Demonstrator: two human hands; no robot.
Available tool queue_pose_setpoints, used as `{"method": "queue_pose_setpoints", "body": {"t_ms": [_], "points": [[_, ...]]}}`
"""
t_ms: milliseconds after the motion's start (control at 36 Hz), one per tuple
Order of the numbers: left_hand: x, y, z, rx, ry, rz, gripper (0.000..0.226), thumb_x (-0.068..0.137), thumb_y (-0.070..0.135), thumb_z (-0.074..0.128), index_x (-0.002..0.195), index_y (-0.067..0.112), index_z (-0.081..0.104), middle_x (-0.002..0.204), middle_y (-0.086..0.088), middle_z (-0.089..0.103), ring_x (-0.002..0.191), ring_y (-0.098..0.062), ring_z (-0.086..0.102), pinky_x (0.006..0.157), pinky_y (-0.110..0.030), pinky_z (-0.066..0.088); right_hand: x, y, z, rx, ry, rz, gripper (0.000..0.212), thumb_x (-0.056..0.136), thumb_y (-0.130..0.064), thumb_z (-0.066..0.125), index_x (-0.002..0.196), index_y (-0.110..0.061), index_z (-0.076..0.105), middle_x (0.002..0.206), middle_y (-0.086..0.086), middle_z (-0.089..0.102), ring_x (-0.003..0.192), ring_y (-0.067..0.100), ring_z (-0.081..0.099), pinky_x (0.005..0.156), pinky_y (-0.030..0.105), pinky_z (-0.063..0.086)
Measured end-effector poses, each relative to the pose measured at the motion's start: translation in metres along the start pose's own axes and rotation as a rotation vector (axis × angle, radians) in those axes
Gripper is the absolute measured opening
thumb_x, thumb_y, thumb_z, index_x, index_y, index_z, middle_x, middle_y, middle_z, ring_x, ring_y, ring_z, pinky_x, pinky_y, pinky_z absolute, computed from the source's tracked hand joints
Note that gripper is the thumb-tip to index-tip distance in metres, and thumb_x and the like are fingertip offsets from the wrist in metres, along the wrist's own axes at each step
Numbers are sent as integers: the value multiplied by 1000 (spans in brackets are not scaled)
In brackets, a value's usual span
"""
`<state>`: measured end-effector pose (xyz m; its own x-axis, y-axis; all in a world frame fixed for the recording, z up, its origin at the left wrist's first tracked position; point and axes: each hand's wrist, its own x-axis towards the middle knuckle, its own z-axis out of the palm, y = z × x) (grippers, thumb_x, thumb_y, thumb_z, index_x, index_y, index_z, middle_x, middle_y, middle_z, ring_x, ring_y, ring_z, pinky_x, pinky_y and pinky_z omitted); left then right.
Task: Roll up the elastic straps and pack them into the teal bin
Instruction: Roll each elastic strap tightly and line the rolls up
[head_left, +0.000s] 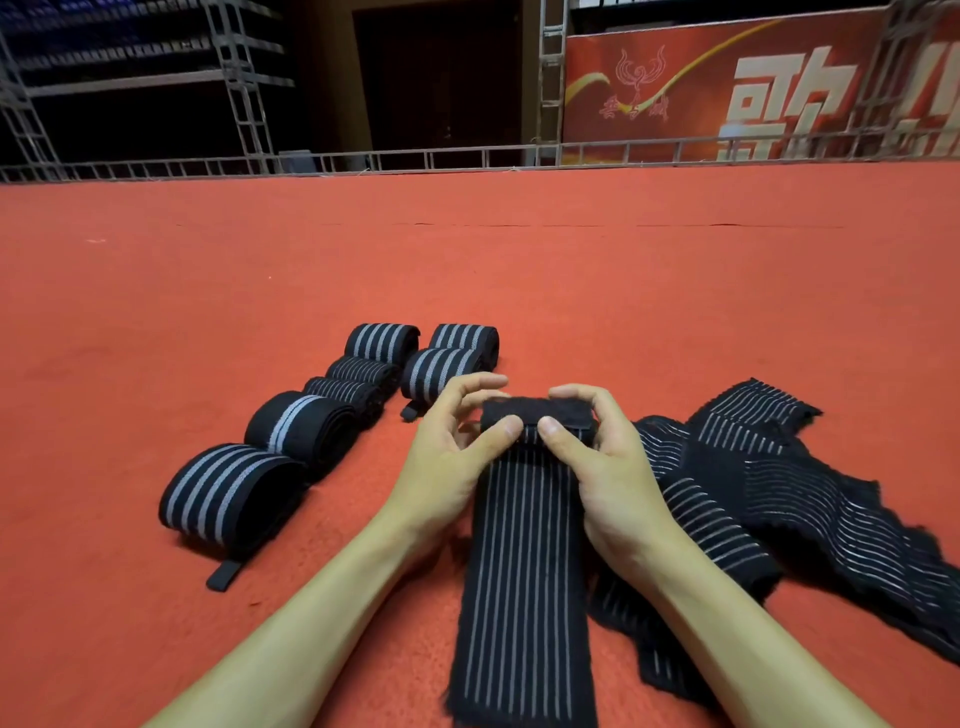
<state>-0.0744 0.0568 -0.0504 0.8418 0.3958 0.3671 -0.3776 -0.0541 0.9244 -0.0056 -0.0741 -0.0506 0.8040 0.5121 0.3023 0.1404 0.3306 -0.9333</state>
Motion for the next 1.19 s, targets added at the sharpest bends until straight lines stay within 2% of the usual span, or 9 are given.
{"method": "queue_pose_setpoints", "body": {"t_ms": [139, 250, 361, 472, 667, 889, 1028, 1111, 1194], "points": [[-1, 1, 2, -16, -3, -86, 24, 82, 26, 70, 106, 23, 66, 103, -3, 68, 90, -12, 67, 77, -26, 55, -1, -2, -1, 5, -23, -6, 24, 87, -14, 66, 99, -35, 63, 100, 5, 69, 94, 20, 65, 90, 44, 54], [-2, 3, 1, -73, -3, -42, 31, 82, 4, 70, 109, 20, 66, 100, -2, 68, 84, -14, 68, 76, -29, 57, 0, -4, 1, 80, -14, 45, 33, 91, 1, 62, 109, -27, 60, 95, 6, 70, 90, 21, 66, 86, 41, 54], [-1, 2, -2, 15, 9, 60, 39, 74, 0, 68, 100, 29, 70, 96, 3, 70, 84, -11, 64, 78, -24, 52, 0, -5, 2, 138, -24, 115, 27, 90, -15, 66, 115, -25, 58, 95, 7, 72, 91, 22, 69, 87, 41, 55], [-1, 0, -1, 45, 13, 89, 38, 70, -4, 65, 98, 22, 67, 104, 7, 69, 90, -9, 62, 82, -23, 49, 0, -2, 1, 62, 32, 86, 15, 91, -19, 67, 99, -31, 64, 91, 11, 70, 84, 23, 67, 83, 44, 54], [-1, 2, -1, -131, -61, -46, 35, 74, 25, 76, 107, 31, 66, 108, 2, 66, 95, -18, 63, 86, -39, 51, -1, -5, -1, 44, 28, -19, 30, 89, 3, 64, 94, -26, 64, 94, 7, 65, 79, 13, 66, 69, 28, 54], [-1, 4, 1, -70, 9, -39, 28, 80, 11, 69, 99, 32, 69, 97, 3, 70, 85, -18, 67, 76, -37, 57, -2, -8, 0, 127, 28, 51, 40, 87, 10, 61, 107, -25, 60, 101, 12, 62, 83, 16, 65, 72, 32, 56], [-1, 2, -2, -6, -5, 109, 34, 74, -4, 69, 96, 22, 64, 119, -1, 69, 96, -12, 65, 84, -27, 52, -3, -7, 2, 117, 4, 75, 24, 90, -10, 66, 109, -23, 60, 85, -2, 69, 80, 13, 67, 70, 30, 57], [-1, 1, -2, 24, -26, 121, 37, 74, -3, 68, 93, 29, 64, 125, -1, 66, 102, -11, 63, 87, -27, 50, -4, -7, 1, 89, -11, 36, 21, 91, -7, 66, 104, -22, 61, 79, -7, 68, 76, 9, 66, 67, 26, 54], [0, 0, -2, 0, -52, 68, 37, 78, 11, 72, 109, 25, 59, 127, -3, 62, 105, -13, 61, 92, -31, 51, -4, -8, 0, 84, -38, 19, 28, 89, 2, 65, 100, -23, 61, 81, -4, 69, 78, 13, 66, 70, 32, 56]]}}
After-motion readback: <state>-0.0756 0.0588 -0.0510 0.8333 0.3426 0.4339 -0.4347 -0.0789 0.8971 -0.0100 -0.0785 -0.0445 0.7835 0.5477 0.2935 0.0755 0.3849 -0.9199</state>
